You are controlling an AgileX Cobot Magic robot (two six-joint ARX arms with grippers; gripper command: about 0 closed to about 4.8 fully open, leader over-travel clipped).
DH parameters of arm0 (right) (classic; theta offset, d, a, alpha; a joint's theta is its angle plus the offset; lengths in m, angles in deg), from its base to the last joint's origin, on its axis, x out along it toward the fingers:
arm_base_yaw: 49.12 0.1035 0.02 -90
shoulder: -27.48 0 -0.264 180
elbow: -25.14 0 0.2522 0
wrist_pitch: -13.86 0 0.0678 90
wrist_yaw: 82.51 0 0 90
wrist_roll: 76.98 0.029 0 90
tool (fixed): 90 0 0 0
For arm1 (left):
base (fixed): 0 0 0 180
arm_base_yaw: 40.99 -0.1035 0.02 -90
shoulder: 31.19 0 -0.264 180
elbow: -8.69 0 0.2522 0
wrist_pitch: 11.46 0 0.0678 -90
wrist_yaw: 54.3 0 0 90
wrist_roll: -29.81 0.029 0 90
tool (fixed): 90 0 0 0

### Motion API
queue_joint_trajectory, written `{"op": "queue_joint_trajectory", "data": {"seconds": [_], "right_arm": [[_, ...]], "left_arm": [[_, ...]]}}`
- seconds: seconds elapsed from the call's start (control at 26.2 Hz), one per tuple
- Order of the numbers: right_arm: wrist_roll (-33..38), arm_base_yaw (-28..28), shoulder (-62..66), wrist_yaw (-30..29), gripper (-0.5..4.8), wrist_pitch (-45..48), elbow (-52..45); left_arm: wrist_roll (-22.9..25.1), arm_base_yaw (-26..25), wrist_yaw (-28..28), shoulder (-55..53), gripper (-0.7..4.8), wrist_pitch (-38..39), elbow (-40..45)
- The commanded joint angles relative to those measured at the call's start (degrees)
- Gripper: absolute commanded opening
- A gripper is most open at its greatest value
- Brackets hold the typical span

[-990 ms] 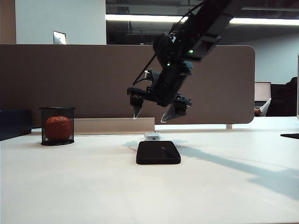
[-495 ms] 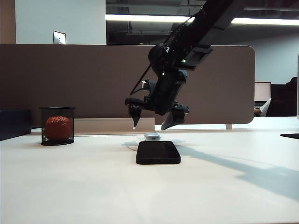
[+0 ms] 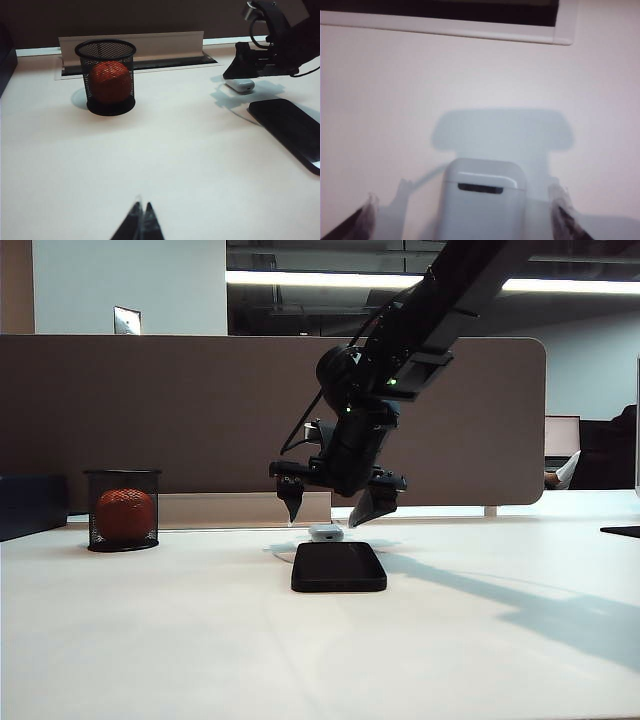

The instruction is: Find the wireless headphone case on the desktop and place it on the left side of the phone.

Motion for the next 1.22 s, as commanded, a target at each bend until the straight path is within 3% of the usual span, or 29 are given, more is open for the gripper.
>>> {"op": "queue_joint_trajectory", "data": {"seconds": [0.04,1.07,1.22], "right_arm": [[0.0,0.1,0.1,1.0,4.79,0.5,0.3],[0.0,0.5,2.1,2.0,4.79,1.7,0.3],[0.0,0.7,2.2,1.8,4.51,1.0,0.3]], "left_arm": [[0.0,-0.1,0.3,0.0,-0.05,-0.4,-0.2],[0.0,-0.1,0.3,0.0,-0.06,-0.4,-0.2],[0.0,-0.1,0.3,0.0,-0.05,-0.5,-0.2]]}}
